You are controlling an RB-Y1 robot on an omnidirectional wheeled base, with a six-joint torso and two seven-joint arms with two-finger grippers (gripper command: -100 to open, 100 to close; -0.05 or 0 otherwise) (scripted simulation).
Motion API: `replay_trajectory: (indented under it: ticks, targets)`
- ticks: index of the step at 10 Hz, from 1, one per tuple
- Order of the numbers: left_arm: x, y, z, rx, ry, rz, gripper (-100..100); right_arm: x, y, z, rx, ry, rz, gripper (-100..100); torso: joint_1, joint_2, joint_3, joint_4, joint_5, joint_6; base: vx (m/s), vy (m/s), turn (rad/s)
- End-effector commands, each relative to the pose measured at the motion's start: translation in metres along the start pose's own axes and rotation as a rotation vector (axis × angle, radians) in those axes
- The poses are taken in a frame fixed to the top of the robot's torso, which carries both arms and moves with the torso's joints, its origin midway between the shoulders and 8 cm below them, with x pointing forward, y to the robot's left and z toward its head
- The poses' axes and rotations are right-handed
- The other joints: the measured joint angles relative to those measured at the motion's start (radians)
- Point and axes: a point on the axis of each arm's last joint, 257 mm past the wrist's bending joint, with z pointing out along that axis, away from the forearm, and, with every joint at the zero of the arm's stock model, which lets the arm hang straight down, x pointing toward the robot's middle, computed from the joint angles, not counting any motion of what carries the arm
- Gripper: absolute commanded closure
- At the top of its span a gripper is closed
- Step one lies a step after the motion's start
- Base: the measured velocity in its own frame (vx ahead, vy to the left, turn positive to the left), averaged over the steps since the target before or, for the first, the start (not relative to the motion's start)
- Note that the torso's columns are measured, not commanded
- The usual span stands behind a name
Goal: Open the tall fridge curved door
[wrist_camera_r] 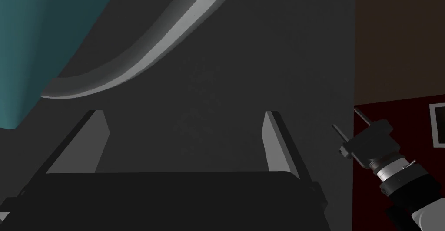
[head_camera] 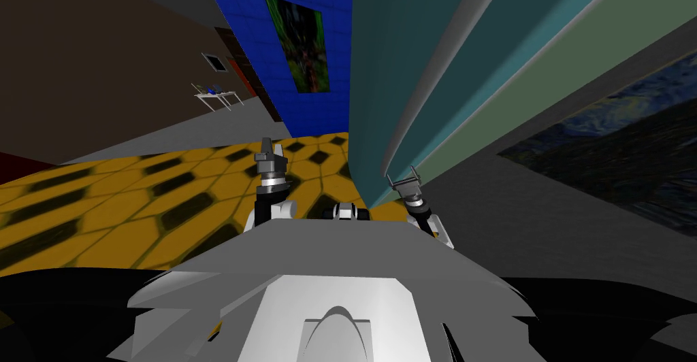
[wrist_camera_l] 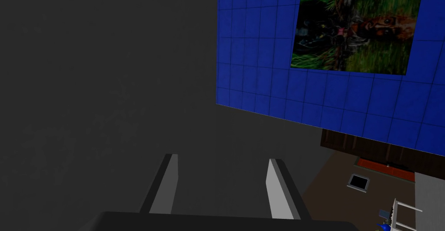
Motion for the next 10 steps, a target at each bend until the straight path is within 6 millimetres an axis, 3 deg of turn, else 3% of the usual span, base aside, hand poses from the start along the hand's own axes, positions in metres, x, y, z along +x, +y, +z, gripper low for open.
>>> replay_trajectory:
  ticks: [1,2,4,10]
  targets:
    - [0.0,0.0,0.0,0.0,0.0,0.0,0,0.005,0.003,-0.004,-0.01,0.006,-0.067,-100,0.0,0.001,0.001,0.0,0.0,0.0,0.03,0.002,0.001]
    - [0.0,0.0,0.0,0.0,0.0,0.0,0,0.012,0.009,-0.016,-0.028,0.025,-0.103,-100,0.0,0.004,0.002,0.001,0.0,0.0,0.055,0.002,0.011]
    - [0.0,0.0,0.0,0.0,0.0,0.0,0,0.012,0.009,-0.016,-0.029,0.024,-0.134,-100,-0.001,0.002,0.001,0.0,0.0,0.0,0.042,-0.003,0.002]
    - [0.0,0.0,0.0,0.0,0.0,0.0,0,0.031,0.026,-0.05,-0.074,0.078,-0.305,-100,-0.001,0.0,0.0,0.0,0.0,0.0,0.066,-0.006,0.004]
